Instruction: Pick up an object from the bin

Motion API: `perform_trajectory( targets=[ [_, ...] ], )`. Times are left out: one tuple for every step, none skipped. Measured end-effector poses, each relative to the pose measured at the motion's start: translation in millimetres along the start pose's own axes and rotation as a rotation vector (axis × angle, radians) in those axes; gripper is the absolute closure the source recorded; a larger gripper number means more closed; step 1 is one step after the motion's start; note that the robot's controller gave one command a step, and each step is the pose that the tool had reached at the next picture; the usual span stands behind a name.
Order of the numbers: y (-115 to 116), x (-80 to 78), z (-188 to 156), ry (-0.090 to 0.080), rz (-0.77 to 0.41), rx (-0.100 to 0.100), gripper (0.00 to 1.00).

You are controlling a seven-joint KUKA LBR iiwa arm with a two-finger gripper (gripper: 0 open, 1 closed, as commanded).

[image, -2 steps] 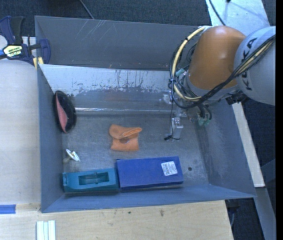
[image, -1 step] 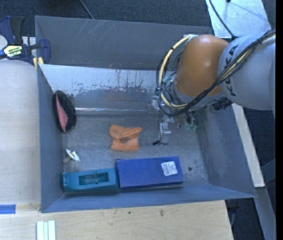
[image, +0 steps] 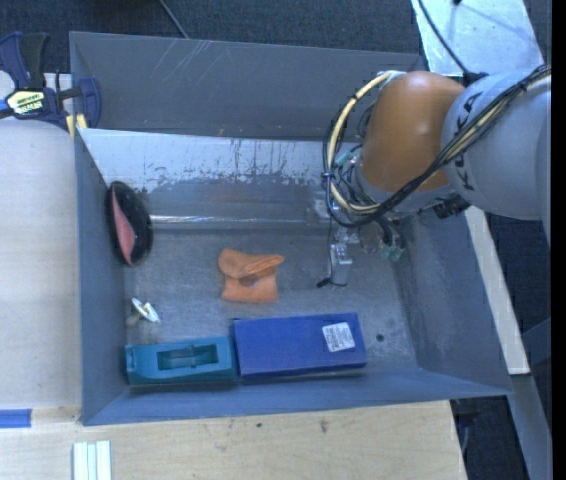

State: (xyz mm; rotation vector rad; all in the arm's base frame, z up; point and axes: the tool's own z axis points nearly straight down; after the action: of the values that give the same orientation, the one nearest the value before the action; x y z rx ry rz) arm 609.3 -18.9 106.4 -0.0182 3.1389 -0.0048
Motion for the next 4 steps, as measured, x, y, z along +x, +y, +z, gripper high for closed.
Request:
perform_trajectory(
  targets=[
    [54.0, 23.0, 29.8, -0.002, -0.102, -0.003, 0.00],
    [66.3, 9.3, 31.8, 0.000, -0.044, -0.005, 0.00],
    [114.6, 10.9, 34.5, -0.003, -0.095, -0.005, 1.00],
    [114.6, 10.9, 34.5, -0.003, -0.095, -0.005, 1.00]
  ],
)
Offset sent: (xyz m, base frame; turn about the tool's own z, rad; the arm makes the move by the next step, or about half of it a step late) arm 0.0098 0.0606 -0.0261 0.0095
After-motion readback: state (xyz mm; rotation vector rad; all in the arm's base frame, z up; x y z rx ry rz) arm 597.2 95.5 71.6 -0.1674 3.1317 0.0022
